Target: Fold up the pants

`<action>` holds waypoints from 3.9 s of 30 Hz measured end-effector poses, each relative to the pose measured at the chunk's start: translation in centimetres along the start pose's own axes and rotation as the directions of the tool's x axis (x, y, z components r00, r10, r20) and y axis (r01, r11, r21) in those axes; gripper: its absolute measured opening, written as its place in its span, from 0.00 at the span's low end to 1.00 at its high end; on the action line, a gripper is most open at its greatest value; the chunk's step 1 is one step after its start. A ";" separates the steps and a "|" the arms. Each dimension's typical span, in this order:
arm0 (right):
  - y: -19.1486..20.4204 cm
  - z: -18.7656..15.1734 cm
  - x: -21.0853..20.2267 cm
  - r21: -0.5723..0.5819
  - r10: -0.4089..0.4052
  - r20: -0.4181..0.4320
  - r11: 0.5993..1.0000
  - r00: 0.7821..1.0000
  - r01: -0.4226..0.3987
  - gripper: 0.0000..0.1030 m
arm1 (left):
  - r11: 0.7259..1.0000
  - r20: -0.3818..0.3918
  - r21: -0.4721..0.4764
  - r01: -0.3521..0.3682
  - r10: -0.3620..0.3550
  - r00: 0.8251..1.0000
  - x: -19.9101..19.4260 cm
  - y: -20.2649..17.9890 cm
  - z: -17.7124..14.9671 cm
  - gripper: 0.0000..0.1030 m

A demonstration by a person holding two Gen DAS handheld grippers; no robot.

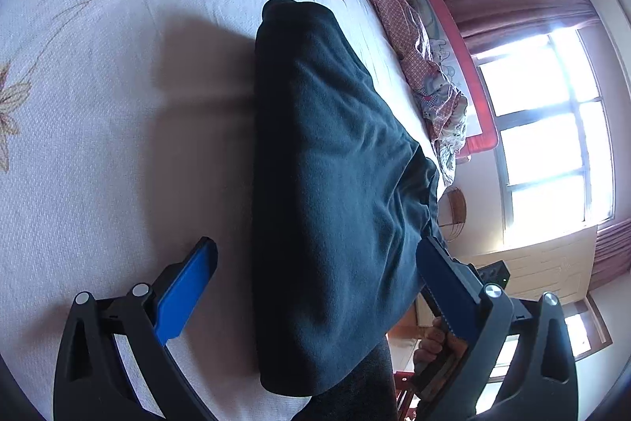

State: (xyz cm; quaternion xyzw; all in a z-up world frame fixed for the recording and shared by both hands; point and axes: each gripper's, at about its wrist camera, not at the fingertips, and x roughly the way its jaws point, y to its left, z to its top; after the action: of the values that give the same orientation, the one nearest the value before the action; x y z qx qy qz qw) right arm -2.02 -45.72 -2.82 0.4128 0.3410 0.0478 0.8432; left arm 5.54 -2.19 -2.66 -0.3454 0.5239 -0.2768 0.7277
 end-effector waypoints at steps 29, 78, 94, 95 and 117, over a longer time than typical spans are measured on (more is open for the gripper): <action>-7.2 0.4 1.5 0.186 0.265 -0.044 0.949 0.963 -0.253 0.78 | 0.976 0.029 -0.135 0.169 -0.166 0.986 0.4 1.6 1.9 0.98; 14.1 0.3 14.1 -0.133 0.248 -0.199 0.952 0.948 -0.276 0.36 | 0.997 0.187 0.018 0.081 -0.083 0.979 -11.7 1.7 12.4 0.21; 9.7 -4.0 16.5 -0.134 0.046 -0.321 0.987 0.946 -0.093 0.61 | 0.986 0.174 -0.160 -0.050 0.078 0.982 -10.0 11.4 10.0 0.87; 9.7 -3.7 15.3 -0.147 0.034 -0.296 0.986 0.955 -0.081 0.61 | 0.978 0.205 -0.145 -0.149 0.177 0.963 -11.2 10.7 9.8 0.92; 12.7 -0.8 21.4 0.075 0.311 -0.211 0.950 0.927 -0.302 0.33 | 0.882 0.065 0.454 -0.130 0.113 0.991 -3.2 -1.8 1.4 0.95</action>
State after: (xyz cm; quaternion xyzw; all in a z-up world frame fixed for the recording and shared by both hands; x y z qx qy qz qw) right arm 16.32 -29.14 -5.41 0.4705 0.3646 0.2174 0.7736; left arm 5.88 -0.51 0.87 -0.1361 0.4512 -0.3396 0.8140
